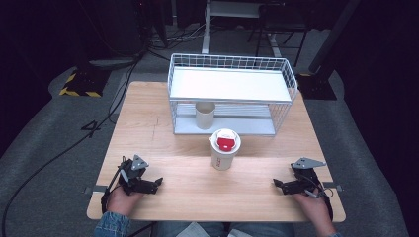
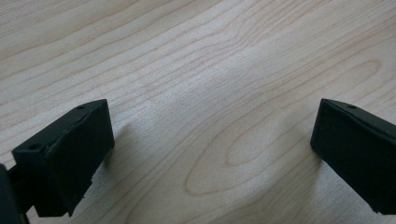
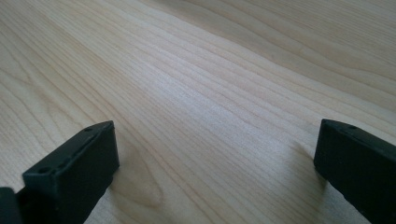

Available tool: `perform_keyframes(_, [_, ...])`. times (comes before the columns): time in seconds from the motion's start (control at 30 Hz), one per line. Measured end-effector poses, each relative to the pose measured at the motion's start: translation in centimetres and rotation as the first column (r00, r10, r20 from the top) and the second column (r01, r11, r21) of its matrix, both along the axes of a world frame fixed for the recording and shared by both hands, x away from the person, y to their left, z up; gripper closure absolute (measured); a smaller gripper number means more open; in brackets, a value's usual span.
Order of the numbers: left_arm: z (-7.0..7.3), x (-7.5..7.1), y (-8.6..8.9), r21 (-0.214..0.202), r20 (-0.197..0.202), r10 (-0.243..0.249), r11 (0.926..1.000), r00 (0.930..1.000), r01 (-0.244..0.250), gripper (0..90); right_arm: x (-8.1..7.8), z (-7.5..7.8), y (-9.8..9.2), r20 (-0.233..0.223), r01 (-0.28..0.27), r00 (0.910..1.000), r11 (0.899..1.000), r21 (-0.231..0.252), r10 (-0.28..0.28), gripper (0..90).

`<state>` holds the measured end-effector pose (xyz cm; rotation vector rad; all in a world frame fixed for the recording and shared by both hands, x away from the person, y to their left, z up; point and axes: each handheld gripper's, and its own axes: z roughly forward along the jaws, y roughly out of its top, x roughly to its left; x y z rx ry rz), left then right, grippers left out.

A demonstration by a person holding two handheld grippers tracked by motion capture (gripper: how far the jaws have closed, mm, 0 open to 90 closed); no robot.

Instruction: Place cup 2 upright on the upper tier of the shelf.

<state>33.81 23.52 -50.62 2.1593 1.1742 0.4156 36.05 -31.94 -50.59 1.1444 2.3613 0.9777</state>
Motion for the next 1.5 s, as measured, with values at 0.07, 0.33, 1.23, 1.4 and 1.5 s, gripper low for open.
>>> perform_keyframes(0.07, [0.0,0.0,0.0,0.000,0.000,0.000,1.0000,1.0000,0.000,0.1,0.0,0.0,0.0,-0.001,-0.002,1.0000,1.000,0.002,0.002,0.0])
perform_keyframes(0.33, [0.0,0.0,0.0,0.000,-0.001,-0.001,1.0000,1.0000,0.001,0.2,0.0,0.5,1.1,-0.002,-0.054,0.9985,0.998,0.037,0.054,0.5])
perform_keyframes(1.23, [2.2,-4.5,-0.1,0.006,0.341,-0.105,0.9939,0.9341,0.110,2.7,1.9,4.9,10.7,0.160,-0.323,0.9390,0.940,0.108,0.304,0.2])
perform_keyframes(1.4, [2.5,-4.8,0.0,-0.014,0.362,-0.111,0.9922,0.9257,0.124,2.6,2.7,4.5,12.0,0.157,-0.346,0.9333,0.926,0.150,0.323,0.2])
perform_keyframes(1.5, [2.5,-4.9,0.1,-0.025,0.365,-0.108,0.9917,0.9248,0.126,2.7,3.1,4.2,12.7,0.156,-0.352,0.9319,0.920,0.172,0.328,0.2])
